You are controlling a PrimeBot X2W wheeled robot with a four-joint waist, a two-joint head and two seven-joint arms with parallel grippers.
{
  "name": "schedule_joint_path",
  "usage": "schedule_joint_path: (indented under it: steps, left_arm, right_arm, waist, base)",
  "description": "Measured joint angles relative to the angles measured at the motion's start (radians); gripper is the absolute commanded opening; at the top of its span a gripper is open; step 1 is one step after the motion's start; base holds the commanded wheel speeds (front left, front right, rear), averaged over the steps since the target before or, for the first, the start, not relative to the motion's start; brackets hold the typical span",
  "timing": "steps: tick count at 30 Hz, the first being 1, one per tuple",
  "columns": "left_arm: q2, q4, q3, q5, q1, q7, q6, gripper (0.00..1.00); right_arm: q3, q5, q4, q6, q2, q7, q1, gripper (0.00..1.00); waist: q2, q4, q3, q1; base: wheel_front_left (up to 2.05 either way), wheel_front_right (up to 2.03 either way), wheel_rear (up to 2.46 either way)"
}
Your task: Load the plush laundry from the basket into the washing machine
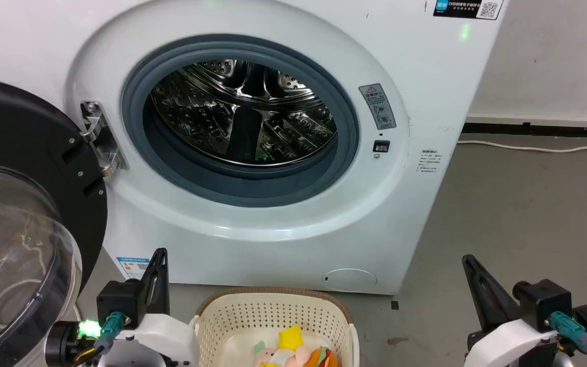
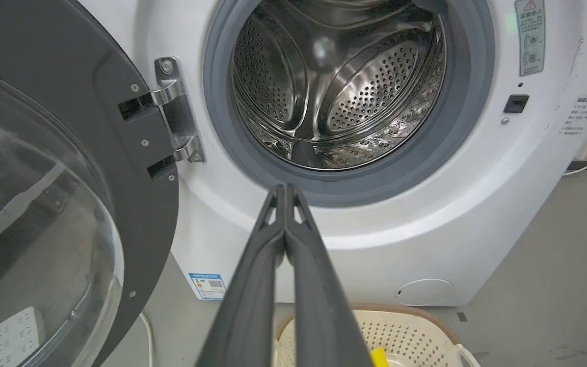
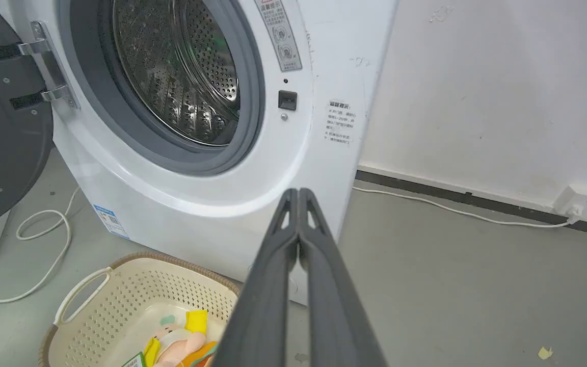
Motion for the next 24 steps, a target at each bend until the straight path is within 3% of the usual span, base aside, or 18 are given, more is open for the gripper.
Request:
schedule_joint_path:
  steps: [24]
  left_arm:
    - [0.0, 0.0, 0.0, 0.0, 0.0, 0.0, 0.0, 0.0]
  right_arm:
    - [0.0, 0.0, 0.0, 0.0, 0.0, 0.0, 0.0, 0.0]
  waist:
    - [0.0, 0.0, 0.0, 0.0]
  base:
    - [0.0, 0.0, 0.0]
